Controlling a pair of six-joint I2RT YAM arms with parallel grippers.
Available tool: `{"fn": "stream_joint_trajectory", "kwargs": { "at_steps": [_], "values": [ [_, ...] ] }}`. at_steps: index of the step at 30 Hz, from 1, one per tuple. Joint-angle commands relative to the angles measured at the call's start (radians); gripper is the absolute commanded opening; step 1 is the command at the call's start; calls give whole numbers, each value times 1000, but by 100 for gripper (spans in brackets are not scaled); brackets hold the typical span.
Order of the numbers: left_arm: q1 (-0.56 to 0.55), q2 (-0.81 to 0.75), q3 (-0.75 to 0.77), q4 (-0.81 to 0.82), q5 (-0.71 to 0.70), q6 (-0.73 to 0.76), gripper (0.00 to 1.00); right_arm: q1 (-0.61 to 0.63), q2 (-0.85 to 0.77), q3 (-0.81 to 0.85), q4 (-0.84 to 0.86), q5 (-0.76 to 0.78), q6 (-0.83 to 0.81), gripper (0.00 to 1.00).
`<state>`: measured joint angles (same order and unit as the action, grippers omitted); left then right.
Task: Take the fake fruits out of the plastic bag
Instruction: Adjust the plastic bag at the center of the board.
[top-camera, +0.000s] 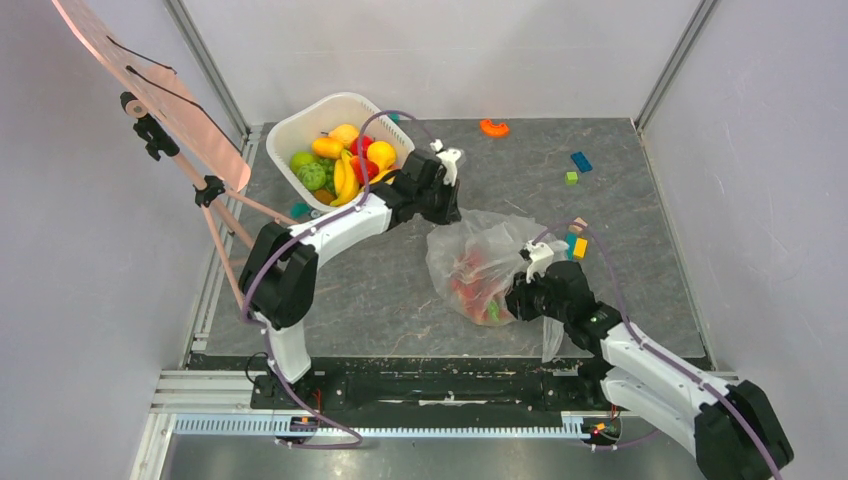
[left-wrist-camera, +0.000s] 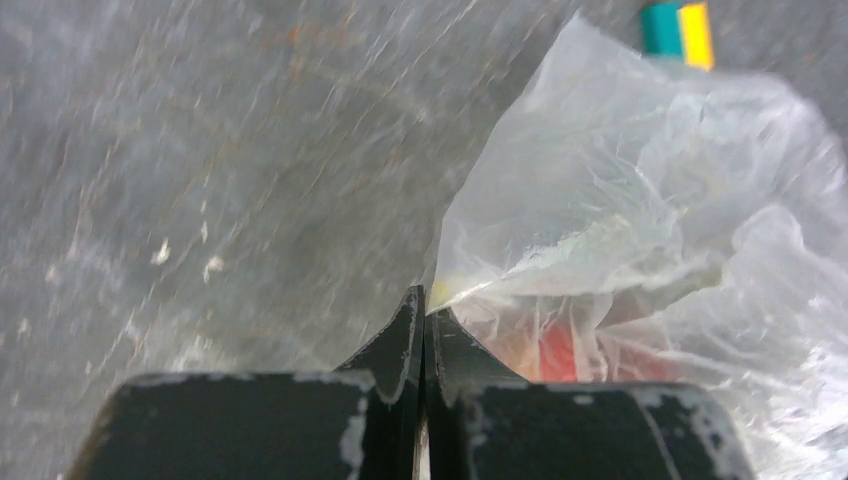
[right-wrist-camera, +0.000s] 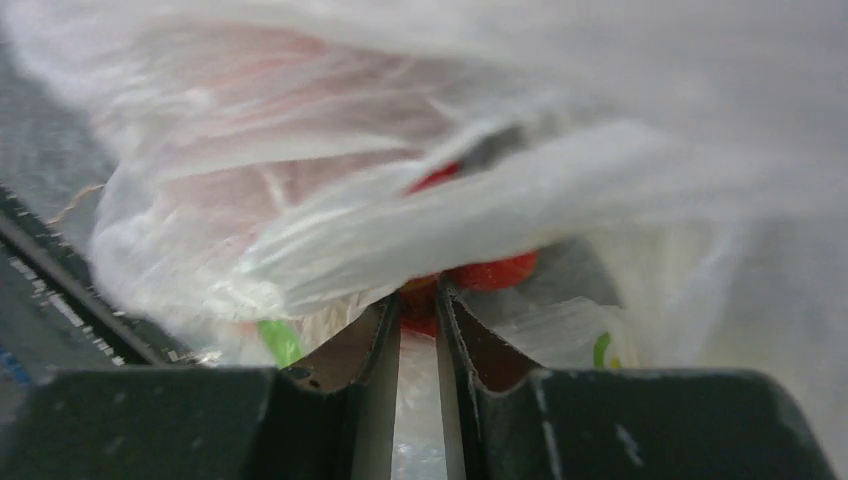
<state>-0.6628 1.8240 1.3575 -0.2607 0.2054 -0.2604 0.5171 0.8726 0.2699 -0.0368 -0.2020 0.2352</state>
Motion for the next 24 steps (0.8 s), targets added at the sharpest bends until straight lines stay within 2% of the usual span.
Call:
{"fn": "stream_joint_trajectory", "kwargs": {
  "at_steps": [1, 4, 9, 10, 12, 15, 17, 18, 19, 24],
  "values": [
    [-20, 73, 164, 25, 92, 1, 2, 67, -94, -52, 19, -77, 139, 20],
    [-46, 118, 232, -4, 98, 12, 2, 174, -134, -42, 29, -35, 206, 21],
    [-62, 129, 235, 1, 123, -6, 2, 313, -107, -16, 128, 0, 272, 21],
    [-64, 127, 228, 3, 126, -9, 7, 331, -100, -8, 137, 8, 268, 22],
    [-64, 105, 192, -1, 114, -20, 26, 348, -105, 20, 96, 68, 250, 24],
    [-61, 21, 125, -17, 38, -40, 56, 349, -201, 79, -77, 267, 243, 26],
    [-58, -56, 92, -34, -13, -51, 68, 348, -276, 116, -172, 392, 253, 26],
    [-57, -95, 79, -44, -32, -55, 94, 346, -307, 137, -211, 424, 256, 28],
    [-55, -125, 78, -64, -56, -58, 99, 347, -342, 160, -249, 450, 258, 31],
    [-54, -271, 92, -159, -142, -78, 100, 347, -425, 271, -380, 464, 253, 56]
  ]
}}
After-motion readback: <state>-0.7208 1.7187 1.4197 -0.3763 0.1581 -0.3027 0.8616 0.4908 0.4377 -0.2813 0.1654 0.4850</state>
